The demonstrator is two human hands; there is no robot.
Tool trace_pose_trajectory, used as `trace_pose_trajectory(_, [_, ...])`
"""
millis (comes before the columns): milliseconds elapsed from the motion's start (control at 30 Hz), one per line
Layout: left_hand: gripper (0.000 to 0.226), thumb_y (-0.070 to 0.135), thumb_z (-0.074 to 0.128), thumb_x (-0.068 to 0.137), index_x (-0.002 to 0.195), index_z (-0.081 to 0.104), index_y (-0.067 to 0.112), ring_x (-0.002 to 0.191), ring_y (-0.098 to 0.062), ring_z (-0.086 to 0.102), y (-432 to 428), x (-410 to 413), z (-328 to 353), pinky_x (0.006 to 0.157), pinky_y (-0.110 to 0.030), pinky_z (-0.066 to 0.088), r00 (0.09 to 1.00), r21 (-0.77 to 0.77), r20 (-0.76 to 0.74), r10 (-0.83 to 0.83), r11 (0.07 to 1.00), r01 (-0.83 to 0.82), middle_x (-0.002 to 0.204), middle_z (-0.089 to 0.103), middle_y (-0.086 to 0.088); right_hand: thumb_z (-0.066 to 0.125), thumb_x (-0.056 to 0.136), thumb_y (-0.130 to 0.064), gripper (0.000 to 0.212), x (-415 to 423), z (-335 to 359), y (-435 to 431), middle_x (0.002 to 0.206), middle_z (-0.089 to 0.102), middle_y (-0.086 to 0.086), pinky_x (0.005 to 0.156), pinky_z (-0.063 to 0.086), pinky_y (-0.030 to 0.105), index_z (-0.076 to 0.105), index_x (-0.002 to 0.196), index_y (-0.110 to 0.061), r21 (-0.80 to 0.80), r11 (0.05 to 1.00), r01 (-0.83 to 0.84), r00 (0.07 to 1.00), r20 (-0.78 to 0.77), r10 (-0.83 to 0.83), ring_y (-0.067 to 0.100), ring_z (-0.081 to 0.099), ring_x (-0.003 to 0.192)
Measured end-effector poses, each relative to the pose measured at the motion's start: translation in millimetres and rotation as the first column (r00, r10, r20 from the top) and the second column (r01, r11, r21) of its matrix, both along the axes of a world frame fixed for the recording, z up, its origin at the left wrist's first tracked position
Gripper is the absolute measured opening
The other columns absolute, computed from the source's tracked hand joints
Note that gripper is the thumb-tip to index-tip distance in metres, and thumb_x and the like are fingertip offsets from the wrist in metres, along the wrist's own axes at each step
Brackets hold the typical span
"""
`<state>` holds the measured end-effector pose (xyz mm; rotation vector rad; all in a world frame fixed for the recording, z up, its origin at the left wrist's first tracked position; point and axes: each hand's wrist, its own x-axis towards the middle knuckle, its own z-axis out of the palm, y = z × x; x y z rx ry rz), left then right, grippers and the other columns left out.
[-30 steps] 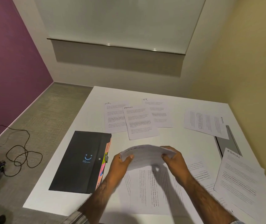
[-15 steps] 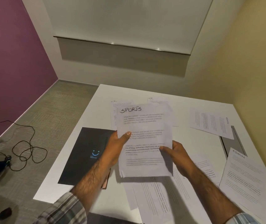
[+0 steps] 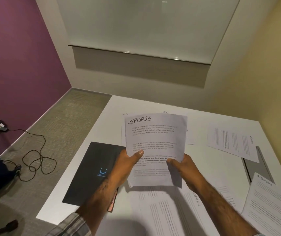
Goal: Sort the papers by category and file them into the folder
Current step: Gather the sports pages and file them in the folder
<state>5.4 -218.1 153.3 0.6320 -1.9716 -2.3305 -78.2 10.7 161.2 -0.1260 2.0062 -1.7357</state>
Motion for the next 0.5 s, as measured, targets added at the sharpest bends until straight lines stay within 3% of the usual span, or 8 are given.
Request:
trace_pose_trajectory(67, [0.029,0.027,0.074,0.091,0.120,0.070,0.024,0.110,-0.023,0.072,6.2,-8.1,-1.1,0.094,-0.045,0.059,1.000,-0.050,0.008,-0.011,0.999,0.011,0.115,0.077,0.002,0.070,0.094,-0.009,0.023,-12.7,-5.3,6.3,0.108,0.079,-0.001,0.084,0.062,0.033,0.071,0.113,-0.021,0.014,1.000,0.013,1.000,-0.012,-0.012,0.018,0.076,0.096])
trace_pose_trajectory(133, [0.023,0.015,0.070,0.094,0.114,0.069,0.026,0.102,-0.012,0.074,15.3,-14.6,-3.6,0.082,-0.028,0.061,1.000,-0.064,0.013,0.003,0.998,-0.002,0.104,0.079,0.012,0.070,0.093,-0.009,0.022,-24.5,-15.6,11.7,0.104,0.079,-0.003,0.077,0.061,0.027,0.071,0.113,-0.020,0.034,0.999,0.032,0.999,-0.008,-0.032,0.016,0.077,0.091])
trace_pose_trajectory(200, [0.027,0.003,0.065,0.095,0.112,0.066,0.024,0.097,-0.006,0.074,25.8,-19.9,-13.2,0.075,-0.020,0.059,1.000,-0.082,0.009,0.019,0.996,-0.018,0.100,0.079,0.015,0.070,0.093,-0.010,0.024,-35.1,-31.0,16.3,0.105,0.077,-0.001,0.075,0.059,0.024,0.069,0.116,-0.018,0.064,0.997,0.045,0.999,0.003,-0.045,0.016,0.075,0.091])
trace_pose_trajectory(367, [0.036,0.014,0.074,0.090,0.118,0.059,0.031,0.110,-0.018,0.068,42.5,-33.2,-56.2,0.089,-0.031,0.060,0.984,-0.150,0.169,0.065,0.988,-0.040,0.114,0.071,0.004,0.072,0.092,-0.010,0.027,-51.1,-78.2,25.1,0.104,0.075,0.005,0.079,0.058,0.029,0.069,0.119,-0.012,0.154,0.987,0.048,0.998,0.023,-0.052,0.016,0.072,0.091])
trace_pose_trajectory(433, [0.028,0.025,0.074,0.087,0.113,0.064,0.025,0.106,-0.023,0.069,48.0,-34.8,-68.8,0.089,-0.036,0.060,0.968,-0.205,0.250,0.039,0.979,0.013,0.109,0.072,0.001,0.072,0.092,-0.011,0.030,-52.7,-93.5,27.6,0.107,0.074,0.010,0.083,0.058,0.036,0.068,0.122,-0.008,0.226,0.974,0.011,1.000,-0.009,-0.009,0.020,0.071,0.093])
trace_pose_trajectory(500, [0.041,0.044,0.074,0.077,0.106,0.069,0.016,0.100,-0.030,0.071,50.6,-36.7,-78.1,0.089,-0.050,0.060,0.946,-0.232,0.318,0.067,0.973,0.010,0.104,0.074,-0.009,0.070,0.094,-0.013,0.027,-54.5,-103.7,28.3,0.108,0.074,0.015,0.082,0.057,0.040,0.070,0.119,-0.003,0.329,0.944,-0.025,0.997,-0.059,0.047,0.029,0.070,0.095])
